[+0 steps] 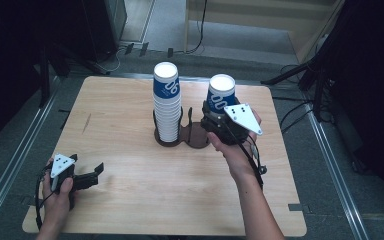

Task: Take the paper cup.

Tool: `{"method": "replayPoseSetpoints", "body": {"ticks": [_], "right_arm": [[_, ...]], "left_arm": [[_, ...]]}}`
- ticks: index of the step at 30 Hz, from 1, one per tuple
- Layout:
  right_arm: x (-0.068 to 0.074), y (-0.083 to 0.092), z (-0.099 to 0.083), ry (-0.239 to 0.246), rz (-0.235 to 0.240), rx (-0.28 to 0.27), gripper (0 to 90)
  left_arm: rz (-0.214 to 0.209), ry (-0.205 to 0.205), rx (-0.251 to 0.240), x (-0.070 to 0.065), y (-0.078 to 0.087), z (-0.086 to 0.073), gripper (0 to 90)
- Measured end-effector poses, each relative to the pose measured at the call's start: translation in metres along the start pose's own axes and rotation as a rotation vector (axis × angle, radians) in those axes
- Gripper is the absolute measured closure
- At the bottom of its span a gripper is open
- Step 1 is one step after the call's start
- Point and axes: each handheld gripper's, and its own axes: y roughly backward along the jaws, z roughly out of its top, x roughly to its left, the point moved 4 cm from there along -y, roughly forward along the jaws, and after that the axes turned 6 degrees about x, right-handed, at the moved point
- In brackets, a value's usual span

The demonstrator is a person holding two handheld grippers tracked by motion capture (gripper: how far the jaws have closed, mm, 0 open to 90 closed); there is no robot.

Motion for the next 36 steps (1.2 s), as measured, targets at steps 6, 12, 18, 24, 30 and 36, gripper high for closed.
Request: {"method": "replayPoseSetpoints", "body": {"ticks": [6, 12, 18, 24, 30, 36], "right_arm": [[-0.003, 0.007, -0.012, 0.011, -0.006, 0.004, 18.6], [-0.004, 0.012, -0.026, 0.009, -0.003, 0.017, 18.7], [-0.006, 0.017, -0.039, -0.003, 0.002, 0.028, 18.7], [-0.009, 0.022, -0.053, 0.003, -0.003, 0.036, 18.7], [-0.011, 0.026, -0.069, 0.013, -0.011, 0.051, 18.7], [-0.011, 0.028, -0.086, 0.0, -0.01, 0.063, 18.6]], "left_arm": [[0.0, 0.0, 0.001, 0.0, 0.0, 0.0, 1.7], [0.0, 0.001, -0.001, 0.0, 0.0, 0.0, 1.7], [0.0, 0.004, -0.003, 0.0, 0.0, 0.0, 1.8], [0.0, 0.006, -0.004, 0.0, 0.0, 0.0, 1.8], [0.001, 0.004, -0.001, 0.0, 0.0, 0.0, 1.7], [-0.009, 0.003, -0.002, 0.0, 0.0, 0.0, 1.8]]}}
